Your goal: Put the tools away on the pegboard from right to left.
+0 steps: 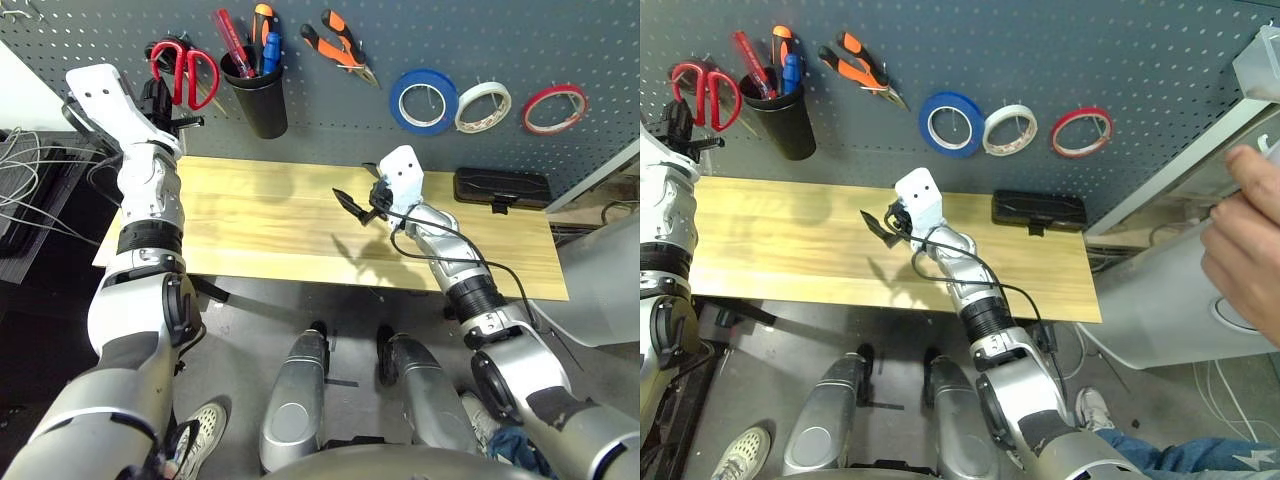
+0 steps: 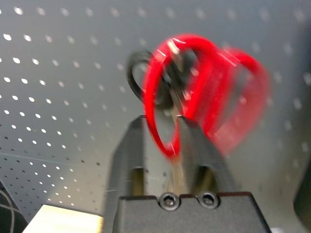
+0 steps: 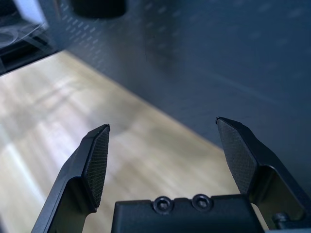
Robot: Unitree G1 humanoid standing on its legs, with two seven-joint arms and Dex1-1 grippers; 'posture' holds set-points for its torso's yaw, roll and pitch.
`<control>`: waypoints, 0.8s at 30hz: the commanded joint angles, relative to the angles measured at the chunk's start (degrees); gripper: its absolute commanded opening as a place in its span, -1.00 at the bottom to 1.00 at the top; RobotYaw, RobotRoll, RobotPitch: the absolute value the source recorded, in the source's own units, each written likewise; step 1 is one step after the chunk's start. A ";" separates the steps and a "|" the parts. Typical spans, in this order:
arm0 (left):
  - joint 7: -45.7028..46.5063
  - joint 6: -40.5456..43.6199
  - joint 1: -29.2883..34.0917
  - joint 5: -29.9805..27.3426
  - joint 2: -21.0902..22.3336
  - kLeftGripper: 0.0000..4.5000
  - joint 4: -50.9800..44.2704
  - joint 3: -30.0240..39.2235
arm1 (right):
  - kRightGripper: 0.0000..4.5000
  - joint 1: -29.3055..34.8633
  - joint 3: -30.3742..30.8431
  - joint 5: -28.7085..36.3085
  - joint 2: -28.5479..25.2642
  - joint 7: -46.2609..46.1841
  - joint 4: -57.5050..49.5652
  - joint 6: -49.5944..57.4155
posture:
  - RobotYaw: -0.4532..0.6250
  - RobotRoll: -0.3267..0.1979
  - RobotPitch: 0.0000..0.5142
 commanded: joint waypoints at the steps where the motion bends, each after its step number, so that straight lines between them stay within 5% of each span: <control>1: -0.26 0.54 4.22 0.80 -1.03 0.25 -1.73 -0.99 | 1.00 1.26 -2.98 1.96 0.98 -2.09 3.48 -0.84 | -0.01 0.25 -0.11; 6: -0.19 3.03 12.66 1.56 -3.36 0.99 -6.89 -2.72 | 1.00 1.65 -8.05 4.13 1.02 -5.70 9.03 -3.00 | 0.00 0.25 -0.12; 16: -1.58 9.20 21.20 2.92 -8.17 0.99 -15.37 -7.02 | 1.00 0.21 -14.59 5.05 -1.74 -13.35 19.64 -5.81 | -0.01 0.25 -0.08; 24: -3.75 11.65 21.60 4.66 -12.40 0.99 -11.00 -10.97 | 1.00 0.33 -16.42 4.81 -4.65 -15.23 25.98 -7.21 | -0.03 0.25 -0.06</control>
